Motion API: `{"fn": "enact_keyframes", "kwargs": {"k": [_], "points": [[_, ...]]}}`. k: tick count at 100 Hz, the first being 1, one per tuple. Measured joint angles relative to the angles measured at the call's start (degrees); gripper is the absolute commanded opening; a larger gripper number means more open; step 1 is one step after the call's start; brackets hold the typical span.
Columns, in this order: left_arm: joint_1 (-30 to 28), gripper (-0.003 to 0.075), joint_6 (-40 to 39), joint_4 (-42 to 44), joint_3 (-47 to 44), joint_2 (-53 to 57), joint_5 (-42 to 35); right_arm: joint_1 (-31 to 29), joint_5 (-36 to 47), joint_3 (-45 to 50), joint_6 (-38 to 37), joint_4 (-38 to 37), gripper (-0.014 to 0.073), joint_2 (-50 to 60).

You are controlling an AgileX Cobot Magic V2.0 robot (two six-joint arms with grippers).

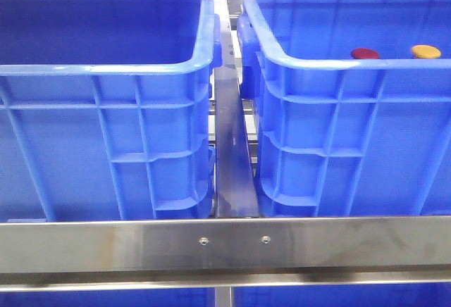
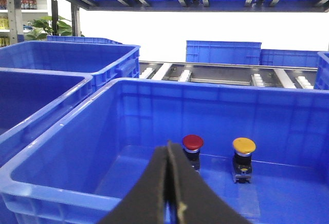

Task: Pick red and yellow buttons and place in box

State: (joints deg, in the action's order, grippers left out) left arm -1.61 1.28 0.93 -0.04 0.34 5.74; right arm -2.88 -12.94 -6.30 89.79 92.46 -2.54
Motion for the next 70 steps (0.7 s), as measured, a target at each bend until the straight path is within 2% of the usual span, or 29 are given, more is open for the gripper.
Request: {"fn": "enact_keyframes", "kwargs": {"k": [60,70], "points": [[0.00,-0.0020,0.00,0.00,0.00,0.00,0.00,0.00,0.29,0.00,0.00,-0.15,-0.0069,0.00],[0.00,-0.0020,0.00,0.00,0.00,0.00,0.00,0.00,2.43,0.00,-0.77,-4.65,-0.0069,0.00]]}}
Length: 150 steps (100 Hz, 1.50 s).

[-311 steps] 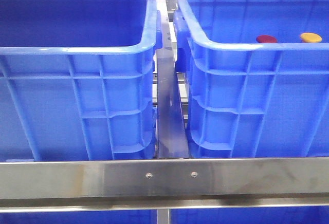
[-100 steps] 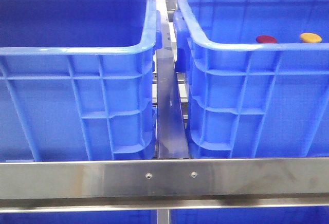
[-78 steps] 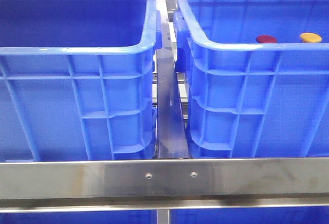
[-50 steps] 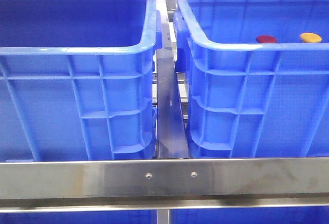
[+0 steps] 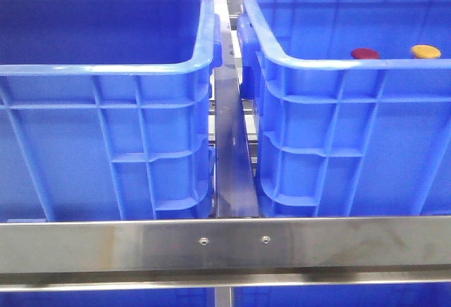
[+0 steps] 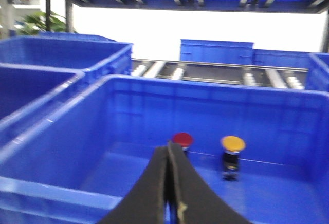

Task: Pick red and yellow buttons and place in box

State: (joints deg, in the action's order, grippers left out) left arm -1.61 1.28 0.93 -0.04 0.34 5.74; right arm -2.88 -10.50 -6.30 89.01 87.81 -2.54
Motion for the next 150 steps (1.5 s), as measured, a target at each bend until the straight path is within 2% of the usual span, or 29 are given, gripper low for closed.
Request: {"fn": "enact_keyframes", "kwargs": {"k": [6,13,25,44,51,58,65,82,104,150], "points": [[0.00,-0.0020,0.00,0.00,0.00,0.00,0.00,0.00,1.10,0.00,-3.36,-4.98,-0.0069,0.00],[0.00,-0.0020,0.00,0.00,0.00,0.00,0.00,0.00,1.77,0.00,-11.45,-13.33,-0.0069,0.00],[0.00,-0.0020,0.00,0.00,0.00,0.00,0.00,0.00,2.49,0.00,-32.99,-33.31,-0.0069,0.00],[0.00,-0.0020,0.00,0.00,0.00,0.00,0.00,0.64,3.37,0.53,-68.63,-70.37,-0.0069,0.00],[0.00,-0.0020,0.00,0.00,0.00,0.00,0.00,0.74,6.40,2.27,-79.20,-80.36,-0.0069,0.00],[0.00,-0.0020,0.00,0.00,0.00,0.00,0.00,0.74,11.55,4.81,-86.76,-87.24,-0.0069,0.00],[0.00,-0.0020,0.00,0.00,0.00,0.00,0.00,0.74,15.38,6.97,-91.13,-91.12,-0.0069,0.16],[0.00,-0.0020,0.00,0.00,0.00,0.00,0.00,0.95,14.99,7.87,-93.98,-95.04,-0.0069,2.81],[0.00,-0.0020,0.00,0.00,0.00,0.00,0.00,1.96,10.50,8.00,-93.73,-93.38,-0.0069,3.17],[0.00,-0.0020,0.00,0.00,0.00,0.00,0.00,1.96,9.97,8.00,-91.72,-91.47,-0.0069,3.17]]}}
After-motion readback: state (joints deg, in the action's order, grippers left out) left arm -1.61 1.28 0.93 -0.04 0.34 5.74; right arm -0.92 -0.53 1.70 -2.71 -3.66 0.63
